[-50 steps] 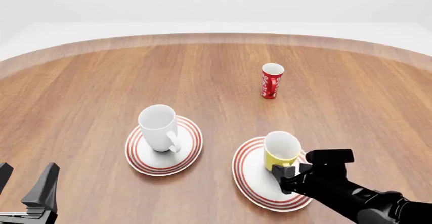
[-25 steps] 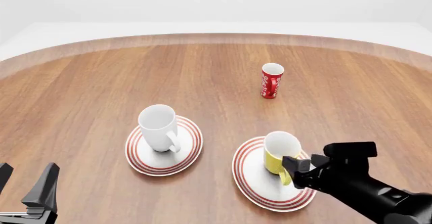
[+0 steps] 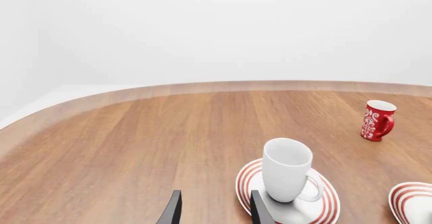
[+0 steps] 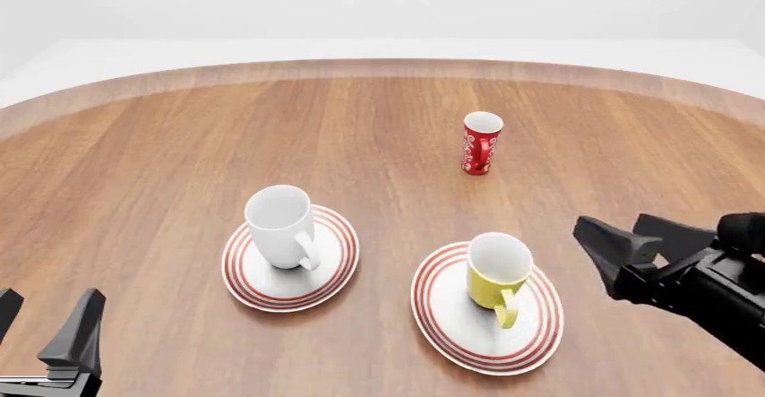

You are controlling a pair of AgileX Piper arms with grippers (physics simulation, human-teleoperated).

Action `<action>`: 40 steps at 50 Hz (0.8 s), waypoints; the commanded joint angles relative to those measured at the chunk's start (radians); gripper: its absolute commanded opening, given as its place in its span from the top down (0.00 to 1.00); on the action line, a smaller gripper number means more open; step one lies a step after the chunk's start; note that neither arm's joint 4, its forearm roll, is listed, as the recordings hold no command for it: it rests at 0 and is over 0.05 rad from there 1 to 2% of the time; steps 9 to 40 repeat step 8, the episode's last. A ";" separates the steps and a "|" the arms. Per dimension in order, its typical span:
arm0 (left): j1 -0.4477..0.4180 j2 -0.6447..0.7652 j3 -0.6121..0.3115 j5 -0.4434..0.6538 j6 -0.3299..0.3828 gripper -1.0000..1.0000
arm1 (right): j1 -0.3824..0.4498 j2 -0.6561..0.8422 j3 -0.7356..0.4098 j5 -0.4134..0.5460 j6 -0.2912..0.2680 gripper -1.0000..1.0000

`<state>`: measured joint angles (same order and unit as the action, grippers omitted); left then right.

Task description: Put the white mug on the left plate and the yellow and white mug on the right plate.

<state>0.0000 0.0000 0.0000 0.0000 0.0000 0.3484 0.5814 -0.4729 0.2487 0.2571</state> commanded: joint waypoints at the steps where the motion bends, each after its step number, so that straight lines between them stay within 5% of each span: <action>1: 0.000 0.000 0.000 0.000 0.000 0.00 | -0.057 -0.190 -0.087 0.143 0.007 0.00; 8: 0.000 0.000 0.000 0.000 0.000 0.00 | -0.080 -0.278 -0.122 0.190 0.042 0.00; 40: 0.000 0.000 0.000 0.000 0.000 0.00 | -0.080 -0.278 -0.122 0.190 0.042 0.00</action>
